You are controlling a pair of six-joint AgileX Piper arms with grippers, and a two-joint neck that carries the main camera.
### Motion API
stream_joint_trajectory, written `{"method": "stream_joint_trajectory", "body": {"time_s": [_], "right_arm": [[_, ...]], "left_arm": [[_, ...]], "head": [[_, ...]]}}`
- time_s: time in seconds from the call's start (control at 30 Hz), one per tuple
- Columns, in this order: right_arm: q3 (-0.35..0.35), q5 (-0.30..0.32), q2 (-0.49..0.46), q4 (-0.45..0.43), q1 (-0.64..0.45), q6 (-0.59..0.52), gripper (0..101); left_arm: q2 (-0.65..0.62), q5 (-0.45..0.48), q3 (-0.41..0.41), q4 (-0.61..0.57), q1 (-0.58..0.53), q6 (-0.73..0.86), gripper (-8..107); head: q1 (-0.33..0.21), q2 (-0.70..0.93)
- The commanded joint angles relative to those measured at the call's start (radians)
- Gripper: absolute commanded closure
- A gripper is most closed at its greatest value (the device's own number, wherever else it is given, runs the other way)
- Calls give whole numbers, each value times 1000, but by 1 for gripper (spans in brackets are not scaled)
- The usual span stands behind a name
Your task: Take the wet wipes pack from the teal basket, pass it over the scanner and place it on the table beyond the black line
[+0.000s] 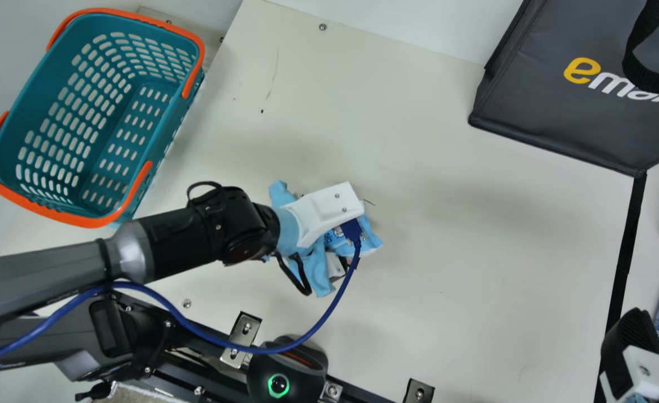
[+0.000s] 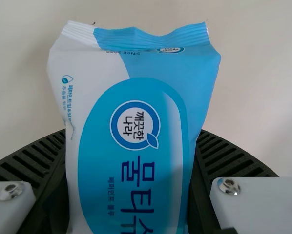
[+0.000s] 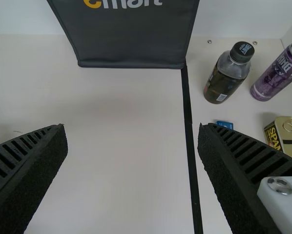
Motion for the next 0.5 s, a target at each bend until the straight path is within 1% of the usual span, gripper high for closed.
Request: {"method": "stream_joint_trajectory", "body": {"time_s": [0.0,0.47], "right_arm": [[0,0,0,0,0,0,6],[0,0,0,0,0,0,6]], "left_arm": [[10,-8,2,-6,4,12,100],[57,-39,3,-38,23,64,53]], "head": [[-29,2],[-29,2]]}}
